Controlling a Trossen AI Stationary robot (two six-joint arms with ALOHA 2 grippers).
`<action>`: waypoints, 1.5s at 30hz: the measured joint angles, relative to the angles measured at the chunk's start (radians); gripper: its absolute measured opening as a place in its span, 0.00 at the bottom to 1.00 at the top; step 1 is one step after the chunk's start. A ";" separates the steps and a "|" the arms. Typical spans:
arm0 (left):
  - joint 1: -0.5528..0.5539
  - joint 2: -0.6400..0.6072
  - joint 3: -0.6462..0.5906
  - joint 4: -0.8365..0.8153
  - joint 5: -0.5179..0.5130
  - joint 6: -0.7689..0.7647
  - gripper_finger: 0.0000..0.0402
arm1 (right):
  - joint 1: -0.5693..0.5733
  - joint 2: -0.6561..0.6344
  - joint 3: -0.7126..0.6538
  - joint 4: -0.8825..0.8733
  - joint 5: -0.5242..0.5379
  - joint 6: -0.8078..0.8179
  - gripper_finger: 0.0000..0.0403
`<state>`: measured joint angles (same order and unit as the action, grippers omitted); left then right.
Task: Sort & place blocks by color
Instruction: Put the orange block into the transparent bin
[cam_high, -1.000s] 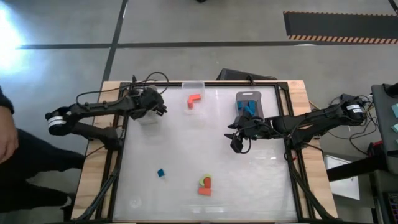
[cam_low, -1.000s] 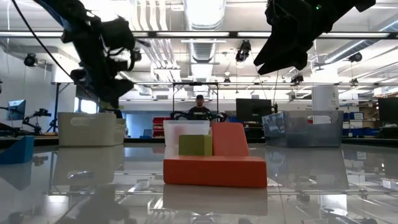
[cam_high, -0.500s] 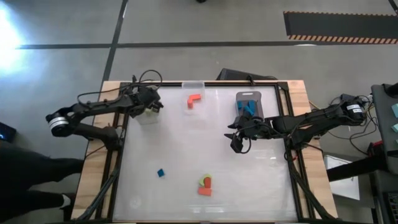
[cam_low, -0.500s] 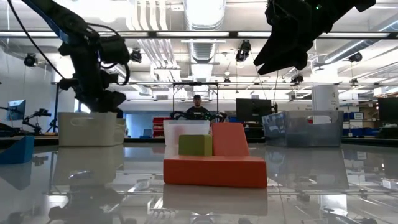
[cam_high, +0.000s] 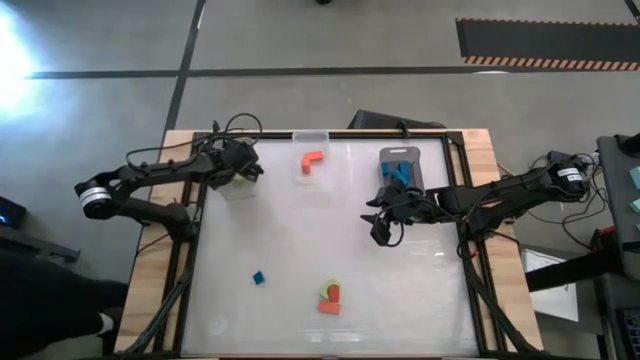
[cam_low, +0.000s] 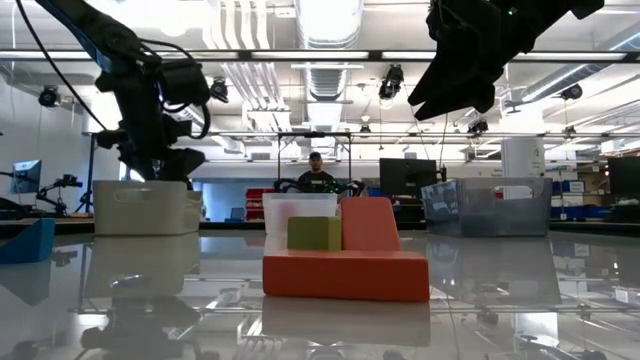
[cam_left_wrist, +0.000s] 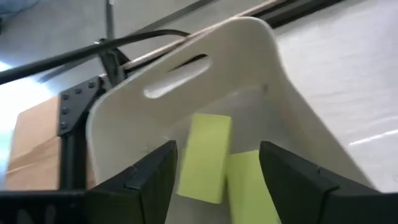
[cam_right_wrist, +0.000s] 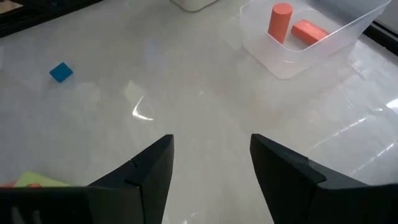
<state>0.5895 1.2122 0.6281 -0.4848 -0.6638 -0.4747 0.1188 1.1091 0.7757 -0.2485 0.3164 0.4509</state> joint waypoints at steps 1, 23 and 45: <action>-0.004 -0.004 0.000 0.000 0.010 0.000 0.53 | 0.000 0.000 0.000 0.000 0.000 0.002 0.50; -0.431 -0.021 0.054 0.032 0.111 -0.017 0.53 | 0.015 0.001 0.000 0.000 -0.007 0.000 0.50; -0.726 0.018 0.050 0.449 0.107 0.015 0.53 | 0.220 0.170 0.003 0.258 -0.066 -0.224 0.50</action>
<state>-0.1368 1.2304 0.6781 -0.0361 -0.5571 -0.4599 0.3388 1.2795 0.7788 0.0095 0.2504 0.2269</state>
